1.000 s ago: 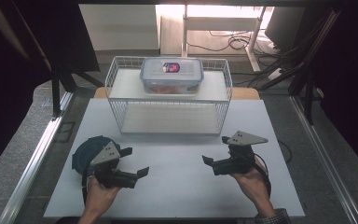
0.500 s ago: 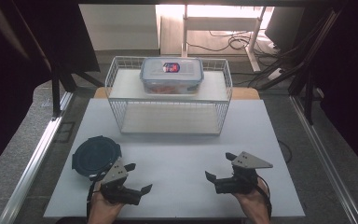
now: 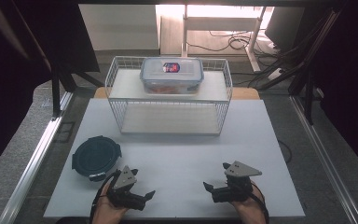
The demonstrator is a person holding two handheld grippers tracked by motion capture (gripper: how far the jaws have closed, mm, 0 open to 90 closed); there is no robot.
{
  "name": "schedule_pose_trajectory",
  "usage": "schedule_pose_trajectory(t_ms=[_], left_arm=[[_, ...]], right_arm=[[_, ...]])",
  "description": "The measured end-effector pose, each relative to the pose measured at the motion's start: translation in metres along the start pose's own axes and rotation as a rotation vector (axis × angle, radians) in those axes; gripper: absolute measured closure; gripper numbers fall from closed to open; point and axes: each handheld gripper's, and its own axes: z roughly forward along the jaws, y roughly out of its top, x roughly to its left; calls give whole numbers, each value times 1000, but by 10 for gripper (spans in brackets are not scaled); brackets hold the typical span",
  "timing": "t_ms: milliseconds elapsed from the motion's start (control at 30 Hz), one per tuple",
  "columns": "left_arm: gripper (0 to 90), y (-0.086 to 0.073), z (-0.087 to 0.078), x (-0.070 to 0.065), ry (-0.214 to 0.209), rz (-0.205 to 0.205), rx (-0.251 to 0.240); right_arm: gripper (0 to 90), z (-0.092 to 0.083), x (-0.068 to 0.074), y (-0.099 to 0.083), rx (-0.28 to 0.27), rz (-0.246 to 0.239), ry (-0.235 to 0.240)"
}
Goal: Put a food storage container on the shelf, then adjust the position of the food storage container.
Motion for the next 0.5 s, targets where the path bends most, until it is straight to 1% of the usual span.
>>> schedule_pose_trajectory(t_ms=[100, 200, 233, 267, 333, 367, 400, 433, 467, 500], left_arm=[[26, 1, -1, 0, -5, -13, -10], [6, 5, -1, 0, 27, -18, 1], [19, 10, -2, -1, 30, -20, -10], [25, 10, -2, -1, 30, -20, -10], [63, 15, -6, 0, 42, -17, -32], [63, 18, -8, 1, 49, -7, -41], [94, 21, -10, 3, 60, 4, -44], [127, 24, -12, 7, 74, 12, -45], [164, 26, -15, 12, 81, 10, -47], [211, 29, -17, 19, 78, 1, -47]], right_arm=[[18, 1, 2, 0, -1, -15, 2], [18, 1, 1, 0, 0, -14, -3], [20, 2, 0, -1, 2, -11, -3], [20, 2, 0, -1, 2, -11, -3], [22, 3, -1, -1, 6, -7, -4], [22, 3, -1, -1, 6, -7, -4], [23, 4, -1, -1, 7, -8, -4], [24, 4, 0, -1, 8, -9, -5], [24, 4, 0, -2, 8, -10, -5], [24, 4, 0, -2, 9, -10, -5]])
